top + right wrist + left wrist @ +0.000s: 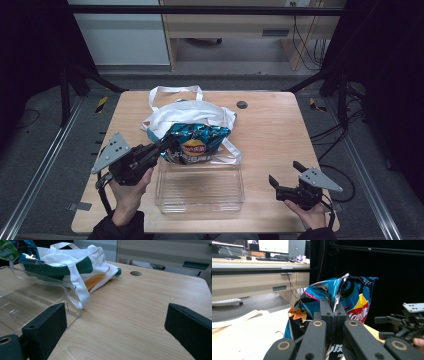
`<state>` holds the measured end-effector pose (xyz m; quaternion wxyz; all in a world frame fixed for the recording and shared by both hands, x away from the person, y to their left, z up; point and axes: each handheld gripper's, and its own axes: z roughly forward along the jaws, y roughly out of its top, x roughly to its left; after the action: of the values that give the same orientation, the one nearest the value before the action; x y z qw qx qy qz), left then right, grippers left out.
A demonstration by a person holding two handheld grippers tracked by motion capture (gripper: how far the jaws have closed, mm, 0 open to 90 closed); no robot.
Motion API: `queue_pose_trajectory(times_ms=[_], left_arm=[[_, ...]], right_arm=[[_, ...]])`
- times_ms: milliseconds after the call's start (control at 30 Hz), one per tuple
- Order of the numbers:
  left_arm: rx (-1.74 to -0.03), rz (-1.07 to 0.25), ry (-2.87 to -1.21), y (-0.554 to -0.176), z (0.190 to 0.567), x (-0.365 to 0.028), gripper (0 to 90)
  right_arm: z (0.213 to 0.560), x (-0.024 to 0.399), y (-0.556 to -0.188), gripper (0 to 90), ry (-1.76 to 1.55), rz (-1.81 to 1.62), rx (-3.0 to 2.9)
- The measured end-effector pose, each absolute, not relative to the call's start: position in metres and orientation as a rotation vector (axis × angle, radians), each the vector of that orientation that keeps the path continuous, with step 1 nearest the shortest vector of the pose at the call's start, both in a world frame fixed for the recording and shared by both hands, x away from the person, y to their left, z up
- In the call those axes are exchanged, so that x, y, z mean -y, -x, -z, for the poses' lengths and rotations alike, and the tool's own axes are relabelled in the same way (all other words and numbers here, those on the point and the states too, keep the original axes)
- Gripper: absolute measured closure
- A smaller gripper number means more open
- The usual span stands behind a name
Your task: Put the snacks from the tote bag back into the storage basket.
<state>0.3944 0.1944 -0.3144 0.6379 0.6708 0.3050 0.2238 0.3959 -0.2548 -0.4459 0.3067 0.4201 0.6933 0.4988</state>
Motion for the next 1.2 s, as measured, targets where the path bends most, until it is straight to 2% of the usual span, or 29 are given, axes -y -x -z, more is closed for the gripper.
queue_pose_trajectory(times_ms=[667,1200], left_arm=[[-0.746,-0.428,-1.631,-0.385,0.353,-0.179,90.0],[-0.822,-0.378,-1.667,-0.385,0.382,-0.185,90.0]], right_arm=[[0.445,0.254,-0.394,4.4,-1.115,-1.316,-1.834],[0.446,0.254,-0.395,4.5,-1.119,-1.314,-1.839]])
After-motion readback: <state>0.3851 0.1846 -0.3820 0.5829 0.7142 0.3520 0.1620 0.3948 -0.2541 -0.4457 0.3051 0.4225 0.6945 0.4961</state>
